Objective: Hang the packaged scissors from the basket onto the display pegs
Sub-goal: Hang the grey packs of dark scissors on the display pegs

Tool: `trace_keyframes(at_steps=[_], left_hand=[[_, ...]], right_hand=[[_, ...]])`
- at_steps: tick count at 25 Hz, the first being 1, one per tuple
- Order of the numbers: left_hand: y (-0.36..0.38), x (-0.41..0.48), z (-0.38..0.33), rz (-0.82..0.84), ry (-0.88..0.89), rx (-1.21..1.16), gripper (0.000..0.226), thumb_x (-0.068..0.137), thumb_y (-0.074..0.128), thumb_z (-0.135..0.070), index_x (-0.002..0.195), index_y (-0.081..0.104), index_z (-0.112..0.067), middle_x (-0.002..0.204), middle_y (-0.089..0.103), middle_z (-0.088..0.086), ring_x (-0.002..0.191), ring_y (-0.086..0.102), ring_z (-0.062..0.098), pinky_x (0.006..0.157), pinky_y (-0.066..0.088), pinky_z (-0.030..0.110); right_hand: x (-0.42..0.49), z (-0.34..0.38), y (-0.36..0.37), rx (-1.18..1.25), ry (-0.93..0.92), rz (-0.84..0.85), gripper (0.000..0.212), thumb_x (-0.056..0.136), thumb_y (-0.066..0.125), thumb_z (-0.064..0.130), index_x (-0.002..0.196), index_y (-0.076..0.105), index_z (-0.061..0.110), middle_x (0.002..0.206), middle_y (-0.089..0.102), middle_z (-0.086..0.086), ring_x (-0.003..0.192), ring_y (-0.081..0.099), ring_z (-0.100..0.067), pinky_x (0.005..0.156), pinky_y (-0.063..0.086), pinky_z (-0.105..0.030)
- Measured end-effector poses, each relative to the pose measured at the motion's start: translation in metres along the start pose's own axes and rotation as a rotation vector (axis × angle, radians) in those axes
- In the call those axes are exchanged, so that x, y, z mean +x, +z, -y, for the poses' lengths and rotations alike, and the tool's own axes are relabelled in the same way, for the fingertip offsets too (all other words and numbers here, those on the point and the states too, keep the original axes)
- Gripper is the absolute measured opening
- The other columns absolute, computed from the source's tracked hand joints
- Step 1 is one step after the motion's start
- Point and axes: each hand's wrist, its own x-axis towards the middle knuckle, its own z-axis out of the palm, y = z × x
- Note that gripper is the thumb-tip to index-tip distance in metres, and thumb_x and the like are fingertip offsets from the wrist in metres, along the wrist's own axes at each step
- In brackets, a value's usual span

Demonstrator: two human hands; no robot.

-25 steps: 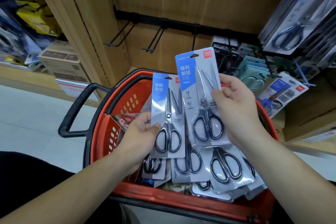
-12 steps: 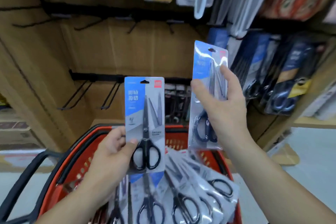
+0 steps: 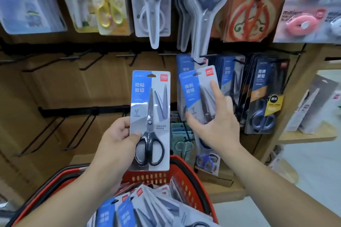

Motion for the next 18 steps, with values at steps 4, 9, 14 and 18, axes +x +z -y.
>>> trace_keyframes(at_steps=[4,9,14,18], left_hand=[[0.025,0.011,-0.002,0.008,-0.032,-0.020,0.019,0.110,0.053,-0.011,0.117,0.068,-0.022,0.103,0.082,0.004,0.092,0.080,0.030,0.082,0.061,0.048],[0.043,0.012,-0.010,0.048,-0.020,0.008,0.018,0.109,0.054,-0.012,0.115,0.068,-0.021,0.101,0.082,0.003,0.090,0.080,0.028,0.083,0.062,0.049],[0.042,0.010,-0.008,0.017,-0.004,0.027,0.022,0.109,0.053,-0.008,0.114,0.070,-0.021,0.101,0.082,0.003,0.088,0.080,0.027,0.076,0.060,0.041],[0.042,0.004,-0.003,0.019,-0.005,0.041,0.022,0.110,0.051,-0.010,0.117,0.068,-0.024,0.101,0.082,0.001,0.088,0.080,0.028,0.075,0.064,0.049]], right_hand=[[0.021,-0.010,0.002,0.130,0.090,-0.047,0.100,0.083,0.075,0.062,0.161,0.012,0.054,0.120,0.032,0.015,0.085,0.049,0.025,0.064,0.035,-0.013],[0.042,-0.018,0.009,0.135,0.112,-0.069,0.101,0.082,0.073,0.065,0.161,0.009,0.055,0.119,0.036,0.011,0.079,0.054,0.004,0.062,0.040,-0.021],[0.040,-0.027,0.013,0.096,0.015,-0.039,0.100,0.082,0.072,0.066,0.160,0.011,0.056,0.116,0.039,0.008,0.074,0.057,-0.006,0.065,0.047,-0.030],[0.047,-0.022,0.014,0.098,0.089,0.038,0.097,0.083,0.071,0.070,0.160,0.011,0.059,0.119,0.038,0.012,0.083,0.055,0.000,0.065,0.040,-0.024]])
